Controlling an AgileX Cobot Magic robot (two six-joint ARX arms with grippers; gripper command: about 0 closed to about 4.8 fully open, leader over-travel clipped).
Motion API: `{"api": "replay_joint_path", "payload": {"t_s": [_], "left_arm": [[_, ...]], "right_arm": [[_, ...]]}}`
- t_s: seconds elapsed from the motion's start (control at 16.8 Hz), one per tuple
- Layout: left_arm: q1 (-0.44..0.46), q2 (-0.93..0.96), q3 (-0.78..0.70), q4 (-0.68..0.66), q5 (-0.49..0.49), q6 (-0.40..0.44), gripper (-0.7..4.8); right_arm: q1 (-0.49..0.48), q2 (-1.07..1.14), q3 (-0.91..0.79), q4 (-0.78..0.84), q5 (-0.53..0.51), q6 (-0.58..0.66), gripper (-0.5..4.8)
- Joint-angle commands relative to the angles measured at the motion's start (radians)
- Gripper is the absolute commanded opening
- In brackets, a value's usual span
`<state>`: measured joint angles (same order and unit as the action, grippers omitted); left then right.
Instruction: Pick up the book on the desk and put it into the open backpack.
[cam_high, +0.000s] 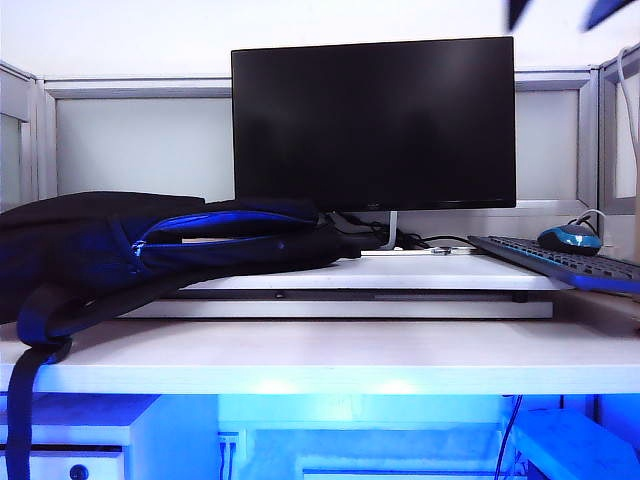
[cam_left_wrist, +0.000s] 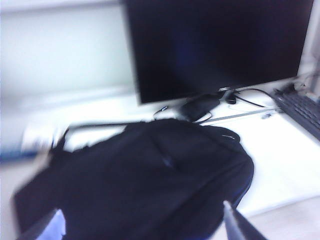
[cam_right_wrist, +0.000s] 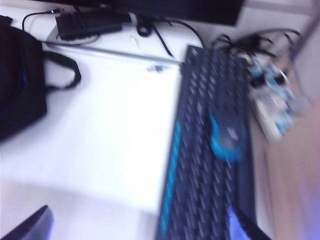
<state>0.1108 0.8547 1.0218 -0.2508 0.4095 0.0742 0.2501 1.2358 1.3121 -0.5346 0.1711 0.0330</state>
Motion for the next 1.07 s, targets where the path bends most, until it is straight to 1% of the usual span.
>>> {"api": "replay_joint_path", "payload": {"t_s": [0.06,0.12,0.24,0.36,0.42,0.54,0.66,0.71,0.83,0.89,1.07], "left_arm": [[0.041,-0.169,-0.182,0.004,0.056,-0.118,4.17],[0.040,-0.245,-0.243,0.004,0.066,-0.117,3.89],[0.040,-0.385,-0.325,-0.003,0.066,-0.119,3.89],[0.040,-0.552,-0.399,-0.002,0.066,-0.121,3.89],[0.038,-0.574,-0.412,-0.003,0.066,-0.130,3.88],[-0.002,-0.620,-0.455,-0.002,0.066,-0.154,3.88],[-0.122,-0.628,-0.478,-0.010,0.065,-0.140,3.88],[-0.153,-0.628,-0.478,-0.019,0.062,-0.114,3.88],[-0.178,-0.628,-0.478,-0.036,0.032,-0.084,3.88],[-0.177,-0.628,-0.482,-0.044,0.017,-0.073,3.67],[-0.177,-0.640,-0.518,-0.047,0.021,-0.102,3.66]], "right_arm": [[0.002,-0.186,-0.171,0.039,-0.016,0.000,4.60],[0.002,-0.247,-0.224,0.040,-0.016,0.004,4.55],[0.002,-0.333,-0.303,0.054,-0.016,0.016,4.38],[0.002,-0.443,-0.425,0.101,-0.016,0.036,4.37],[0.004,-0.465,-0.460,0.119,-0.017,0.054,4.29],[0.005,-0.529,-0.561,0.151,-0.016,0.103,4.29],[0.006,-0.616,-0.671,0.171,-0.016,0.129,4.26],[0.006,-0.640,-0.697,0.172,-0.015,0.129,4.25],[0.006,-0.696,-0.745,0.176,-0.012,0.129,3.96],[0.006,-0.738,-0.788,0.193,-0.012,0.129,3.67],[0.006,-0.821,-0.865,0.199,-0.008,0.130,3.67]]}}
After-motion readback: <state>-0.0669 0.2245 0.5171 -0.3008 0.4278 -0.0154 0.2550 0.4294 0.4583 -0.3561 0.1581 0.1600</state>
